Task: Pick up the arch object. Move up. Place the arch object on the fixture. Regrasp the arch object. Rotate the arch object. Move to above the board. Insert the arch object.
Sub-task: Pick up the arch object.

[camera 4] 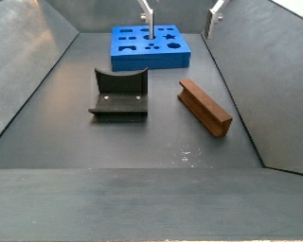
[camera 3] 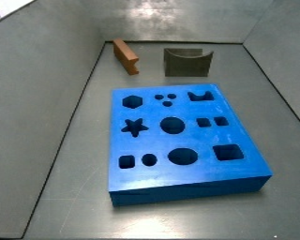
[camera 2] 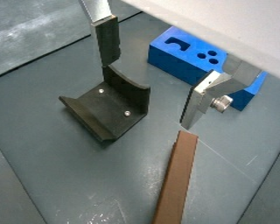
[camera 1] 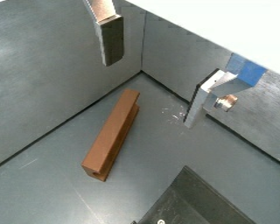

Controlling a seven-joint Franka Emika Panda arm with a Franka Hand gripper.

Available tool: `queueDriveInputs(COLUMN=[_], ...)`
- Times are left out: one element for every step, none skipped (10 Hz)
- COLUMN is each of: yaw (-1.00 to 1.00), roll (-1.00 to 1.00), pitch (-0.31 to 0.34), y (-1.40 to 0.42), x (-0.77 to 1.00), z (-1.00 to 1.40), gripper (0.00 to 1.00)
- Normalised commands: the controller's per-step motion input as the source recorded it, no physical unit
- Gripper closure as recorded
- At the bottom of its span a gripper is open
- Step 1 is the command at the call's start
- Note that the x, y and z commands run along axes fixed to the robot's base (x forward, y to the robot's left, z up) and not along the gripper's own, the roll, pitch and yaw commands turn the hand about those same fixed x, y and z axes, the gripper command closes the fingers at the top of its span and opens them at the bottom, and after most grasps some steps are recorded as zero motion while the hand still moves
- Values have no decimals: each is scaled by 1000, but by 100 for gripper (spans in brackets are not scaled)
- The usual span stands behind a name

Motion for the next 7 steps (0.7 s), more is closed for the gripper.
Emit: queueDriveInputs(yaw=[106,246,334,277,226,209,237], roll=[140,0,-26,0,-17,-30,-49], pitch=[-36,0,-43,-90,-130,-153,-147], y=[-289,-226,-263,-197,-66,-6,0], x=[-257,-189,-206,-197,-146,-66,0], z=[-437,-609,-620,-677,-683,-749,-783], gripper=[0,0,0,0,0,0,0])
